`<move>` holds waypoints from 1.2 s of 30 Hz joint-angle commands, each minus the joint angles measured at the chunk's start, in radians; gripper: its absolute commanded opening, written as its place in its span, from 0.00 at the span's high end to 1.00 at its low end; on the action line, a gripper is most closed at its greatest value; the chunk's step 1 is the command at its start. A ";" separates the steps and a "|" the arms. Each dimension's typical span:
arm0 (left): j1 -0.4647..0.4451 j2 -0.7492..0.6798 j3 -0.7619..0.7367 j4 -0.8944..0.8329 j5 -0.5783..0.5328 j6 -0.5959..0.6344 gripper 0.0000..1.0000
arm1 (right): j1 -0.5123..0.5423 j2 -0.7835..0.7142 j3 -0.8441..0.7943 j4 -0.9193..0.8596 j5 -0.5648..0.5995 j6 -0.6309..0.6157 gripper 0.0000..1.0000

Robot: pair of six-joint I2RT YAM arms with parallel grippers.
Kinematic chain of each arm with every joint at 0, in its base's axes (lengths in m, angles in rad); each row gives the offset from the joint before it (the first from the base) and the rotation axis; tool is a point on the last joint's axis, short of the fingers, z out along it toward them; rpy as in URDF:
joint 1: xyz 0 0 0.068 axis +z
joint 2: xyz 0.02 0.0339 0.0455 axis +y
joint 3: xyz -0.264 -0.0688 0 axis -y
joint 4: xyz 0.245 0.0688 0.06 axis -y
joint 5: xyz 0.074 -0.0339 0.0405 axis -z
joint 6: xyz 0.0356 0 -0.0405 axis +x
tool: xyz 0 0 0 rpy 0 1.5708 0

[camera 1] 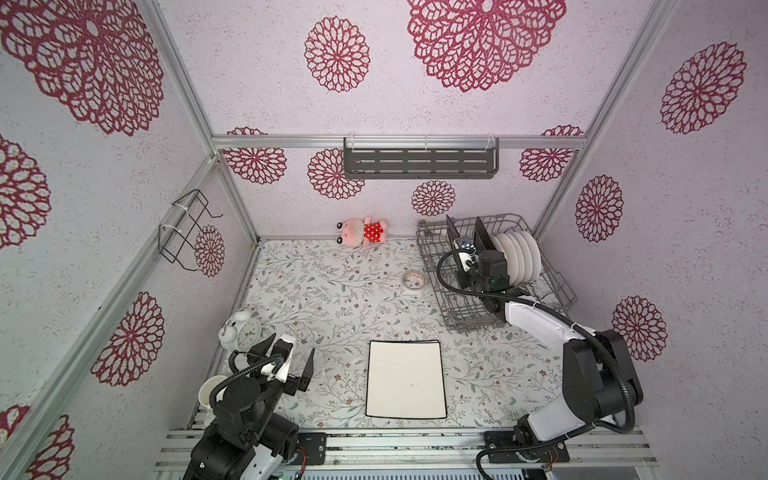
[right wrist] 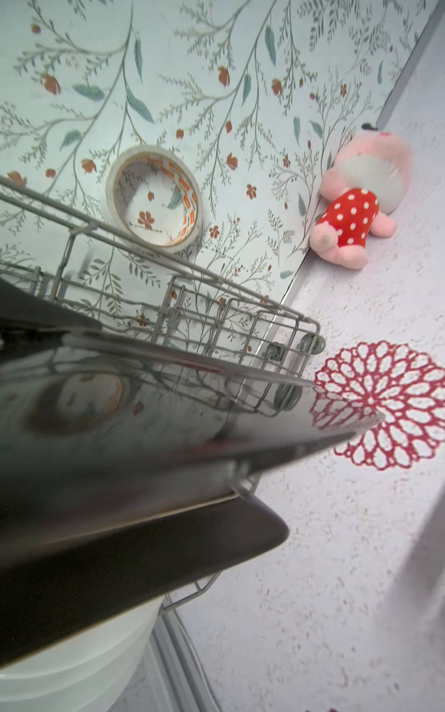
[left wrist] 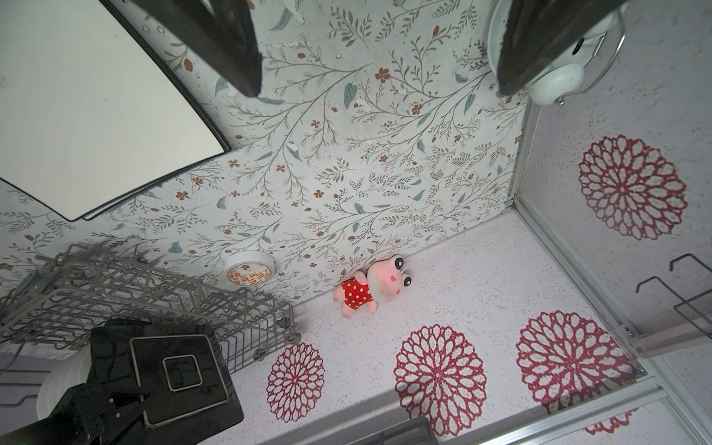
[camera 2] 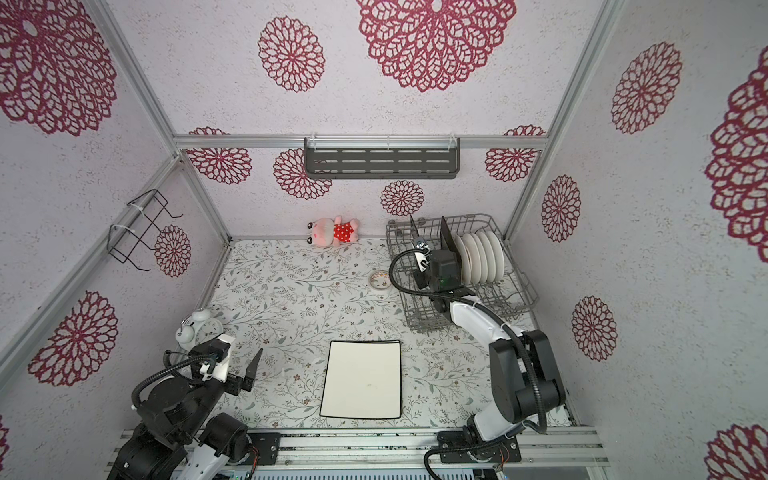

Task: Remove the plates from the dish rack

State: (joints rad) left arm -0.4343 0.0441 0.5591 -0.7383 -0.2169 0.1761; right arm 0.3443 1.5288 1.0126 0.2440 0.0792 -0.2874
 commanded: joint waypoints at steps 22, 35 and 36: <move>-0.011 -0.042 0.053 -0.094 0.101 0.015 0.03 | 0.729 -0.402 0.121 -0.185 0.811 -0.404 1.00; -0.161 -0.045 0.082 -0.184 0.062 0.054 0.03 | 1.210 -0.076 0.187 -0.080 1.422 -0.615 1.00; -0.178 -0.046 0.077 -0.198 0.037 0.053 0.03 | 1.231 -0.049 0.205 -0.073 1.458 -0.621 1.00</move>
State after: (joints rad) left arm -0.5732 0.0113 0.6243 -0.8867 -0.1303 0.2085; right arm 1.5379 1.4902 1.1145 0.0044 1.2335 -0.8501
